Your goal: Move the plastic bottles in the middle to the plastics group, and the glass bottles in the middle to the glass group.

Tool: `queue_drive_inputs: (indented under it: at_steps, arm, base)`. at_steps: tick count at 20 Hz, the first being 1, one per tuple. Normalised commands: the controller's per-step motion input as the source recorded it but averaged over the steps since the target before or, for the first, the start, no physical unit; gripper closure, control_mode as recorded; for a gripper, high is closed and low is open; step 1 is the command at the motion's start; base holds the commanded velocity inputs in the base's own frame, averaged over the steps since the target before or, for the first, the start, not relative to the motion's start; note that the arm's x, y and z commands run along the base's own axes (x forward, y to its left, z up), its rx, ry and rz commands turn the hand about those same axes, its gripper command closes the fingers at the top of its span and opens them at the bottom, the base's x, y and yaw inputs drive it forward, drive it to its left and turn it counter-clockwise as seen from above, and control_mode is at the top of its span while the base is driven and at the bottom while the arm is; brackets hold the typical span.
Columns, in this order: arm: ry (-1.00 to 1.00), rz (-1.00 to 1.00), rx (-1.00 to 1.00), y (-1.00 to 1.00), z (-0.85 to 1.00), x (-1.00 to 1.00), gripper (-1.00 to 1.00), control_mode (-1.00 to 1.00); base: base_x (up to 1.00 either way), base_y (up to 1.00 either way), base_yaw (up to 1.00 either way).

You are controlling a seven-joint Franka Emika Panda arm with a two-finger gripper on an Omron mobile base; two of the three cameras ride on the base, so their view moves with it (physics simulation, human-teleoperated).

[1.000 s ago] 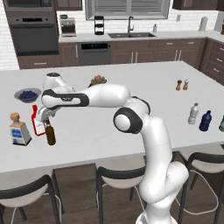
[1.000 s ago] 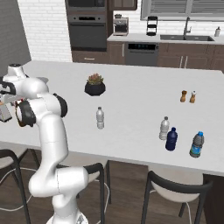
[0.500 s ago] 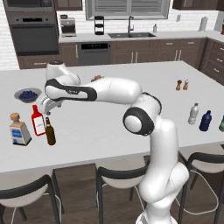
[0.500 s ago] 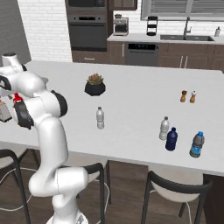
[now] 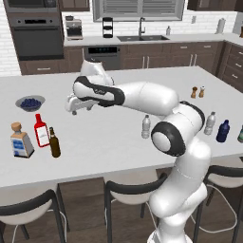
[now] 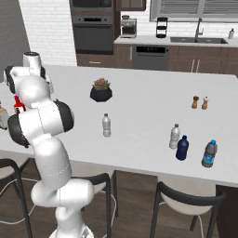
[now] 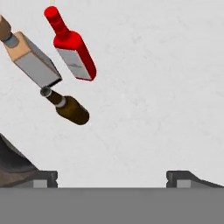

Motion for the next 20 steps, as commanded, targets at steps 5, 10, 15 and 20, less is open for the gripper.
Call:
queue_drive_inputs:
  at_steps: [5,10,15,20]
  arm:
    - [0.00,-0.35,0.12,-1.00,0.00,0.21,-1.00,-1.00]
    - [0.00,-0.35,0.02,-1.00,0.00,0.26,-1.00,-1.00]
    - [0.00,-0.31,0.00,-0.93,0.00,0.25,-1.00,-1.00]
    - [0.02,-0.08,-0.01,-0.87,-0.04,0.04,-1.00,-1.00]
  base:
    - [0.00,0.00,0.00]
    - [0.00,0.00,0.00]
    - [0.00,0.00,0.00]
    - [0.00,0.00,0.00]
